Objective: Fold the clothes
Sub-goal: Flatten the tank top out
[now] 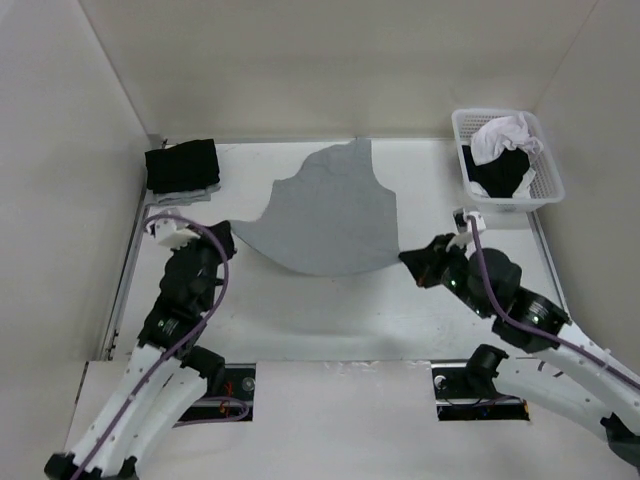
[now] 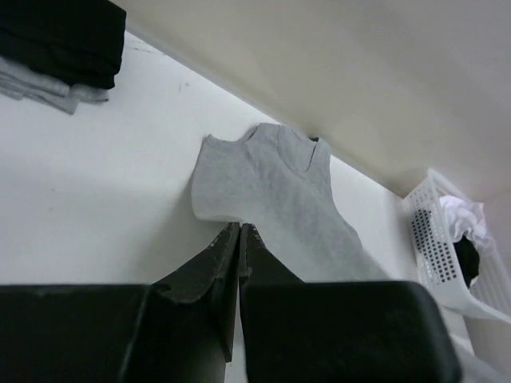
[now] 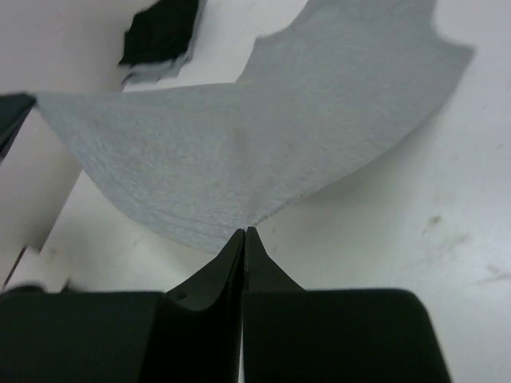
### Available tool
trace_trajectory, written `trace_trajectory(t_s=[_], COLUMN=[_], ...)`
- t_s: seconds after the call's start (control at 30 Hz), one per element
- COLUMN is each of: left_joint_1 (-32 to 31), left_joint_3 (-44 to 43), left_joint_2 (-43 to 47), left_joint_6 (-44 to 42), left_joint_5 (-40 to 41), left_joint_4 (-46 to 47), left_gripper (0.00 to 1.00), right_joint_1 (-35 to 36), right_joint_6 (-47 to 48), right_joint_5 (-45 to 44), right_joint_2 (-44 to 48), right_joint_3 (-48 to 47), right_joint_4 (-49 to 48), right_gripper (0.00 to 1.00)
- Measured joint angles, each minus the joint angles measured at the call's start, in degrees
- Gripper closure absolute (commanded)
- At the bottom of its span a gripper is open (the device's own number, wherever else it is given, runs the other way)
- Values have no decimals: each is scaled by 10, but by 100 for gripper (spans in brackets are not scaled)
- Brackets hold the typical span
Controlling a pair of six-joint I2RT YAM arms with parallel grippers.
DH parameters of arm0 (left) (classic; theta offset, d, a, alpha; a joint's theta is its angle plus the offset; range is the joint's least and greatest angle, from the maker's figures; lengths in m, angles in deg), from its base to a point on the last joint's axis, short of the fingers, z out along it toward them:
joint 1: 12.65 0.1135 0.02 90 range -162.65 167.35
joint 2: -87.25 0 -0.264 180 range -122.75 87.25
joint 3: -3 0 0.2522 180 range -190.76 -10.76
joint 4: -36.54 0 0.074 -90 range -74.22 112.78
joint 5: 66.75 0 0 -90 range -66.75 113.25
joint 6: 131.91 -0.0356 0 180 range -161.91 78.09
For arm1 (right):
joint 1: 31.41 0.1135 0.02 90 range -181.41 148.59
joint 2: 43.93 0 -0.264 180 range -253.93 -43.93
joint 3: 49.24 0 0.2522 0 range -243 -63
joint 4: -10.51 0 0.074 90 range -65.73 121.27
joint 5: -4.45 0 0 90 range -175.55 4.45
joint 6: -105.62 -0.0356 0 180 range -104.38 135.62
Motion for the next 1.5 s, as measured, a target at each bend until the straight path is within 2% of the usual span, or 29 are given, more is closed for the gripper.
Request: trace_trajectory(t_s=[0.1, 0.17, 0.27, 0.37, 0.5, 0.6, 0.67, 0.87, 0.93, 1.03, 1.2, 1.4, 1.5], left_joint_1=[-5, -6, -25, -42, -42, -33, -18, 58, 87, 118, 143, 174, 186], left_joint_3=[-2, -50, -170, -281, -364, -383, -383, -363, -365, -391, -497, -638, -671], left_joint_2=[77, 78, 35, -7, -43, -75, -104, -237, -298, -392, -496, -496, -483], left_joint_6=[11, 14, 12, -2, -24, -34, -36, -19, -4, 14, 20, 14, 10], left_joint_5=[8, 9, 3, 0, 0, -3, -7, -45, -64, -90, -120, -143, -147], left_joint_4=[-56, -76, -79, -55, -12, 9, 16, 31, 37, 28, -4, 1, 12], left_gripper=[98, 98, 99, 99, 99, 98, 98, 98, 99, 99, 99, 99, 99], right_joint_1=[74, 103, 153, 223, 264, 229, 166, -61, -116, -162, -188, -188, -190], right_joint_6=[-21, -19, 14, 74, 162, 205, 212, 151, 129, 109, 96, 102, 105], right_joint_5=[-35, -67, -122, -178, -250, -268, -254, -85, -33, 16, 56, 67, 66], right_joint_2=[60, 68, 39, -6, -45, -78, -109, -224, -280, -373, -518, -626, -624], right_joint_3=[18, -24, -157, -312, -441, -474, -472, -416, -415, -453, -648, -991, -1069], right_joint_4=[48, 73, 93, 73, 28, 5, -1, -6, -7, -1, 49, 115, 122], right_gripper=[100, 100, 100, 100, 100, 100, 100, 100, 100, 100, 100, 100, 100])
